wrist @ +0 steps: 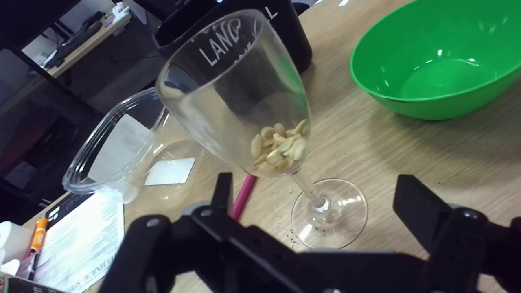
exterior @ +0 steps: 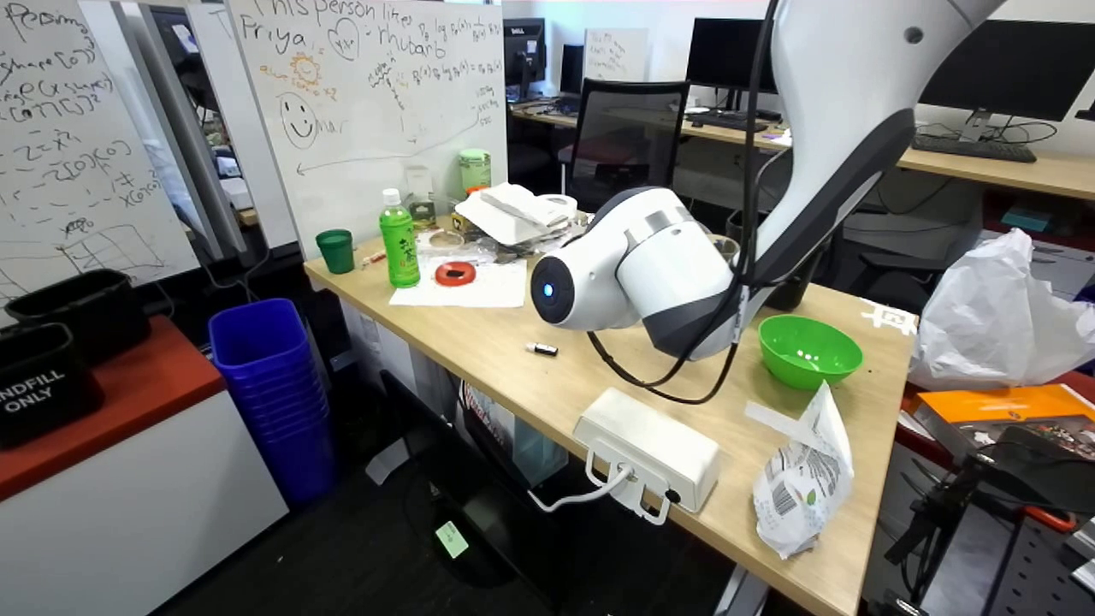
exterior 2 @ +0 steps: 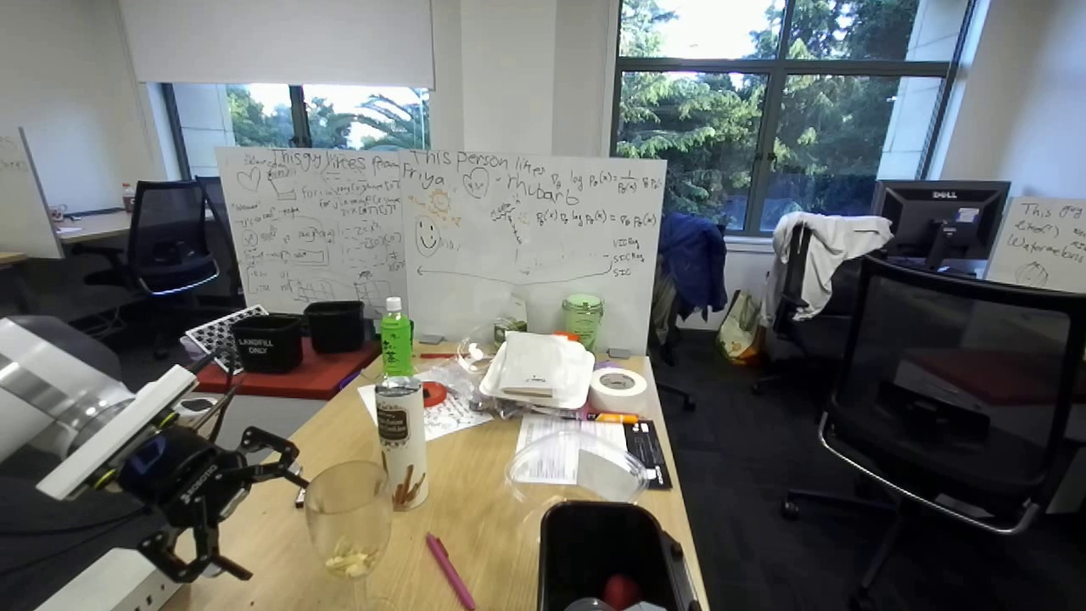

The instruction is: Pour the contents in the wine glass into the green bowl

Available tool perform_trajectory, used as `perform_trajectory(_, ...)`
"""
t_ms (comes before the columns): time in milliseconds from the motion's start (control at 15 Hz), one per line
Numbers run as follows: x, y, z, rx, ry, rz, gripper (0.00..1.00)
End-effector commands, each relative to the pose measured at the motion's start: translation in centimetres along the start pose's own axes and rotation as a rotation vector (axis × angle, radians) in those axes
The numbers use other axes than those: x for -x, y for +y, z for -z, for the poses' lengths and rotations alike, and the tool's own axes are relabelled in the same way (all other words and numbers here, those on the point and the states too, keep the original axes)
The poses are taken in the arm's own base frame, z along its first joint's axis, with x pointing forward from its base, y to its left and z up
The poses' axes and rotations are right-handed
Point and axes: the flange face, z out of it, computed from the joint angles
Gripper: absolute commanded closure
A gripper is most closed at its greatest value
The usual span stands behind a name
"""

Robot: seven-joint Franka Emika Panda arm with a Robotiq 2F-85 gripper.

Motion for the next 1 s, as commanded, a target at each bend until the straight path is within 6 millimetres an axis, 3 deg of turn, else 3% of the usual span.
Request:
perform_trajectory(0,-1.2,0.7,-0.9,0.011,-0.008,0.089,0.0)
perform_trajectory(533,-3.5,2.0,-5.3,-0.054,-0.027,0.238,0.0)
perform_trajectory(933,-5.0,2.2,-7.3,-0.066,-0.06,0.296,0.0)
